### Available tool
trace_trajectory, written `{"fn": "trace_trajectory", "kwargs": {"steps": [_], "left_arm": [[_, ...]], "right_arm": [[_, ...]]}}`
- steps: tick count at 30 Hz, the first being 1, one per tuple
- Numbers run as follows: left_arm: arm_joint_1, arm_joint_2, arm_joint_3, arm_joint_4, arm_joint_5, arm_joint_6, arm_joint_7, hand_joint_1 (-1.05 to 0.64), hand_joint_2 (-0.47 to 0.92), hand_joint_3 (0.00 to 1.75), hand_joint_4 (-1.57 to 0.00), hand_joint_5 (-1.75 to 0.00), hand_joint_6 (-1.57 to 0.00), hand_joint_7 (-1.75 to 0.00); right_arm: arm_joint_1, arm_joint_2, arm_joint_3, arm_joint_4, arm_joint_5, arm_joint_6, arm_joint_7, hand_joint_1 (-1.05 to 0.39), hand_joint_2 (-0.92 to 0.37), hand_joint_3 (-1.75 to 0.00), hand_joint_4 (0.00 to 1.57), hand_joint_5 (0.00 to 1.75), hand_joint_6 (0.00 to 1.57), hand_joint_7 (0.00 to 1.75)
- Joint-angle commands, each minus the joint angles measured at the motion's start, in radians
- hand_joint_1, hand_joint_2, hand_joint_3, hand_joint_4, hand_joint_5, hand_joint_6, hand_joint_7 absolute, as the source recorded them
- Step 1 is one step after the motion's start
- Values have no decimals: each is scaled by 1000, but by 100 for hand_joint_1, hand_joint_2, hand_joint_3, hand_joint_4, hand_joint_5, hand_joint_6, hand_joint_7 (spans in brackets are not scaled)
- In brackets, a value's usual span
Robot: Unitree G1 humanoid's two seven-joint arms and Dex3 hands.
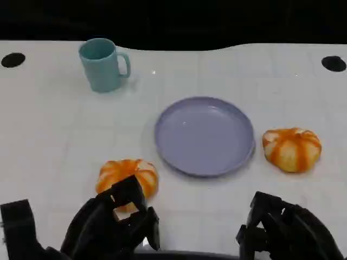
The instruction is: Grasp the bread from the table and place it into the plate.
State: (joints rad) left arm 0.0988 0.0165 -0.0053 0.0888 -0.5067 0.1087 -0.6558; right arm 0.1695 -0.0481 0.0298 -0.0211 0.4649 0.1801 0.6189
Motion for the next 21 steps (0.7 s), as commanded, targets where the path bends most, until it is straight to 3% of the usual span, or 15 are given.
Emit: {"fn": "trace_trajectory", "kwargs": {"steps": [1,21], "left_arm": [[4,11,7,0,5,-1,-2,-31,46,81,-78,-175,-56,-175],[3,12,6,1,8,-5,-5,-32,46,81,-78,-175,-57,-175]], "right_arm": [[2,-10,-6,-4,4,0,0,-70,-92,-23,85,162,75,137],[1,-11,-6,-5,5,2,2,-70,-92,-23,85,162,75,137]]}}
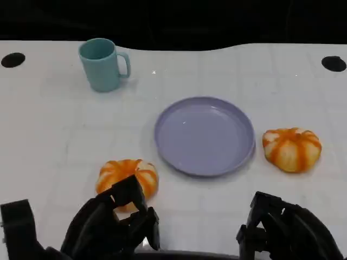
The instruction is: Grasp the bread from the table and place it into the plate.
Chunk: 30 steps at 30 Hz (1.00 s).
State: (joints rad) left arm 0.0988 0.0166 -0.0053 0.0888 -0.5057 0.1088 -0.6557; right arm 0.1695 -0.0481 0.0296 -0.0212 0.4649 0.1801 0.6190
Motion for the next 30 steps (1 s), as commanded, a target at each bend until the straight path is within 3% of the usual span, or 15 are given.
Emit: {"fn": "trace_trajectory", "kwargs": {"steps": [1,13,17,18,19,21,24,30], "left_arm": [[3,12,6,0,6,-3,-5,-32,46,81,-78,-175,-57,-175],[3,10,11,5,14,-31,-3,-30,47,80,-77,-175,-54,-175],[5,1,15,-7,39,-73,28,-33,62,58,-67,-175,-44,-173],[6,1,13,-19,61,-95,45,-38,69,45,-62,-175,-41,-171],[7,1,12,-28,78,-111,56,-41,77,30,-56,-175,-40,-164],[9,5,7,-55,127,-152,90,-44,84,17,-48,-175,-41,-152],[0,18,2,-77,218,-250,130,-46,91,9,-37,-174,-37,-131],[-12,108,-7,-173,456,-323,240,-56,92,10,-38,-125,-47,-49]], "right_arm": [[0,-11,-6,-4,4,1,1,-70,-92,-23,85,162,75,137],[0,-5,-4,-2,6,-1,0,-70,-92,-23,85,162,75,137],[-6,-6,-3,4,0,-5,0,-70,-92,-23,84,162,75,137],[-7,-5,-2,4,-2,-4,-3,-70,-92,-23,85,162,75,137],[-8,-5,-1,4,-3,-3,-5,-70,-92,-24,85,162,76,137],[-11,-5,0,4,-7,-3,-8,-70,-92,-24,85,162,76,138],[-17,-6,2,11,-11,-8,-6,-71,-92,-25,84,163,74,140],[-15,-1,9,8,-20,-7,-8,-70,-92,-23,83,164,73,142]]}}
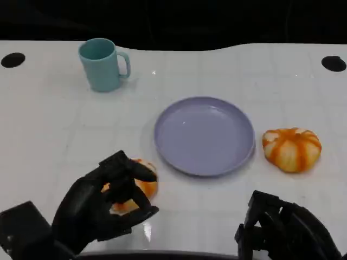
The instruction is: Grasp the bread from the table and place it into the plate.
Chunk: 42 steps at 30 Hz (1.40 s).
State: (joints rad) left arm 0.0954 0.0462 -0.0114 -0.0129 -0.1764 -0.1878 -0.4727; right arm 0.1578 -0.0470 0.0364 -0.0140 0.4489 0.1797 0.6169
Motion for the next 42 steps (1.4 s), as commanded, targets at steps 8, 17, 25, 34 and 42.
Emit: {"fn": "trace_trajectory", "kwargs": {"steps": [8,17,25,34,42], "left_arm": [[7,249,-39,-283,584,31,169,-63,92,1,-25,-59,-40,-2],[-3,295,-121,-404,973,148,198,-64,88,0,-20,-43,-25,0],[-66,272,-235,-346,1197,260,191,-60,80,0,-21,-40,-23,0],[-148,257,-328,-190,1306,332,217,-60,80,1,-24,-33,-30,-1],[-228,212,-388,-72,1346,414,214,-63,82,1,-25,-30,-25,0]], "right_arm": [[-7,0,9,0,-8,-9,-8,-70,-92,-25,84,164,73,144],[-8,-3,12,-9,-8,-4,-14,-70,-92,-27,84,163,73,145],[-10,-2,14,-3,-3,-8,-6,-70,-92,-26,83,164,72,146],[-4,-3,18,-22,-7,12,-32,-72,-92,-24,84,164,74,145],[-7,-5,21,-14,-5,3,-22,-70,-92,-25,83,163,73,146]]}}
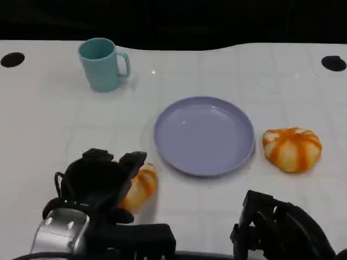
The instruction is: Grasp the bread from the table and place it into the plate.
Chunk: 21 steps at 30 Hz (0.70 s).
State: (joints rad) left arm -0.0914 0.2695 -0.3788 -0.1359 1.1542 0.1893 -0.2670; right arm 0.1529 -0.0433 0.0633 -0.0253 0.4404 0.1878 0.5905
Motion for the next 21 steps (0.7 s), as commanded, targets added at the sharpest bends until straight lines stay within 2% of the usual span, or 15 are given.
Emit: {"fn": "trace_trajectory", "kwargs": {"steps": [1,9,15,21], "left_arm": [[-51,-15,-27,67,17,45,12,-64,82,1,-25,-30,-24,0],[-137,-54,-65,249,-20,75,73,-64,81,0,-24,-30,-21,0],[-193,-58,-100,369,-59,95,36,-62,84,1,-26,-30,-26,-2],[-226,-57,-132,448,-92,106,31,-62,84,0,-55,-43,-47,-6]], "right_arm": [[-2,-8,-6,-2,5,-5,6,-70,-92,-25,83,163,73,146],[-1,-2,-5,0,8,-3,3,-71,-92,-24,84,163,73,143],[2,1,-4,-1,7,-9,4,-71,-92,-23,85,164,74,143],[5,1,-4,-2,8,-11,6,-71,-92,-24,85,164,75,143]]}}
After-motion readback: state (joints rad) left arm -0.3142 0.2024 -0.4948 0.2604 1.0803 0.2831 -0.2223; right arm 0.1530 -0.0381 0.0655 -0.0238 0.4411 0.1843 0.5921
